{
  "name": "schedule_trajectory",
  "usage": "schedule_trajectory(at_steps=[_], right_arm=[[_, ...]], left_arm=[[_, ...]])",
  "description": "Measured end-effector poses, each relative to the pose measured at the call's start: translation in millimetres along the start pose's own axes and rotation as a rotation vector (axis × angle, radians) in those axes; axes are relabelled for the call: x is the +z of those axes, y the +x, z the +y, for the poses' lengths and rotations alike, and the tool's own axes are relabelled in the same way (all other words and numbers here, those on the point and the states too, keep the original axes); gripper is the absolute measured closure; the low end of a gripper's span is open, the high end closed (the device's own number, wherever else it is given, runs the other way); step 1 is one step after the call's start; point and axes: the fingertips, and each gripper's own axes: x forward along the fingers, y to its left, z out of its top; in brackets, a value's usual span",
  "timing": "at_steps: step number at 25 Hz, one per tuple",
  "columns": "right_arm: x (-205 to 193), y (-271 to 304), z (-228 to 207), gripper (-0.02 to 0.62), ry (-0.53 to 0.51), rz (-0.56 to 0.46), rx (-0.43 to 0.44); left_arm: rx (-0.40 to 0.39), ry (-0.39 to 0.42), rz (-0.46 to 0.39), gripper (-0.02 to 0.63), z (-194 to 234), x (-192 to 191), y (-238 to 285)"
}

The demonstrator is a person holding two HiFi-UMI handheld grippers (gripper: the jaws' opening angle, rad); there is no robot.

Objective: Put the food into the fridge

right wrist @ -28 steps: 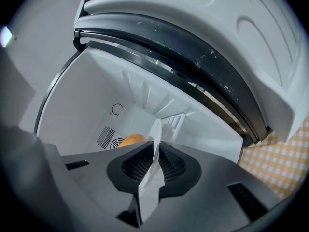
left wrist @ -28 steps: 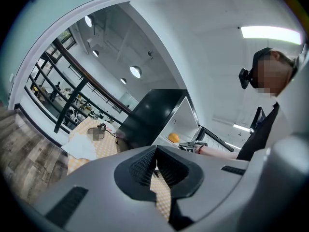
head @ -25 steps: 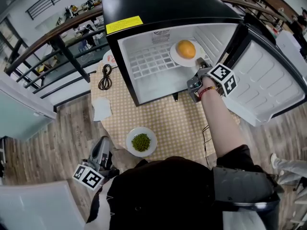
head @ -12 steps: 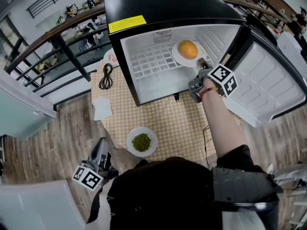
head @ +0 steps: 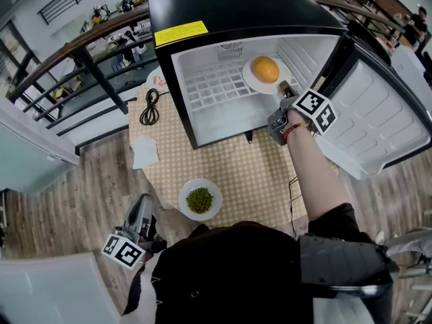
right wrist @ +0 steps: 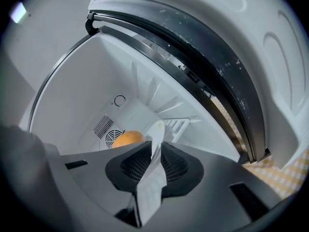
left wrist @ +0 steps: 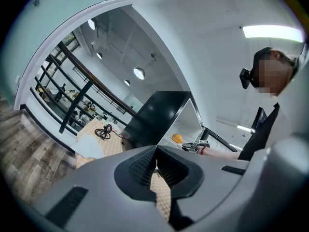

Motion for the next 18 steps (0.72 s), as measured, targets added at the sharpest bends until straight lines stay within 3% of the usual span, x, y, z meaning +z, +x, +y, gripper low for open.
schedule_trajectory(at_steps=[12, 18], right_arm=[[-1.4, 0.6, 0.2, 0.525, -0.116, 0.037, -0.031], [-1.2, 1.5, 4.0, 0.518, -0.225, 0.054, -0.043]], left_arm=[[0.009, -0.005, -0.001, 0.592, 0.2, -1.2, -3.1], [0.01, -0.009, -0.001, 0.592, 0.7, -3.2, -4.8]])
